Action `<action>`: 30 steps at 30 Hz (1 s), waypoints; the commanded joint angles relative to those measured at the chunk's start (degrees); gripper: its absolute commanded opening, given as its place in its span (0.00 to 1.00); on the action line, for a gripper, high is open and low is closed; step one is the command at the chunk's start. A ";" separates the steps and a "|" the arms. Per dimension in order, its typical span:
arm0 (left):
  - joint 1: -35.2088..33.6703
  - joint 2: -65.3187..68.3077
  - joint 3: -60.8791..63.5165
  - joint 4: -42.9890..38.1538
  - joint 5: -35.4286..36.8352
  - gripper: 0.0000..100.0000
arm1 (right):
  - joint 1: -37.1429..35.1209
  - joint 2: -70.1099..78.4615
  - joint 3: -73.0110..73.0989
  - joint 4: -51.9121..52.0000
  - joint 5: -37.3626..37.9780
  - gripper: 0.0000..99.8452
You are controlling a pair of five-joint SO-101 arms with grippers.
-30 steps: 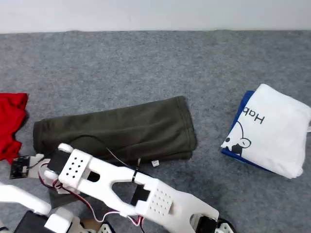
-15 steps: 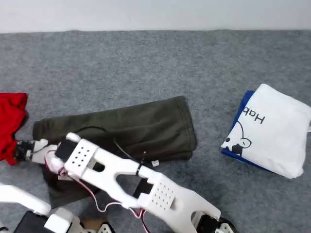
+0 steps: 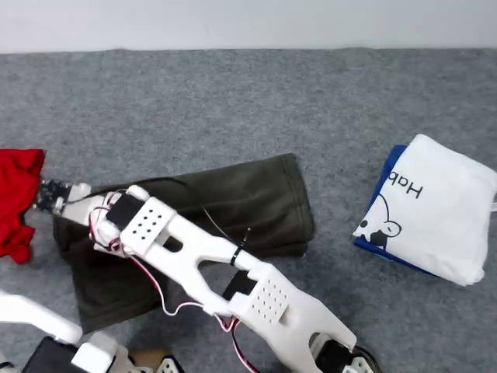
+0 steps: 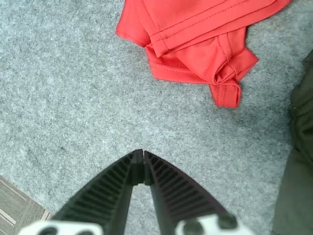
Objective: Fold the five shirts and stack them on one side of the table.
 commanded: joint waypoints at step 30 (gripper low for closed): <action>-10.02 -0.09 -1.19 -3.60 -0.09 0.01 | 3.47 -3.91 -13.63 21.58 -0.44 0.04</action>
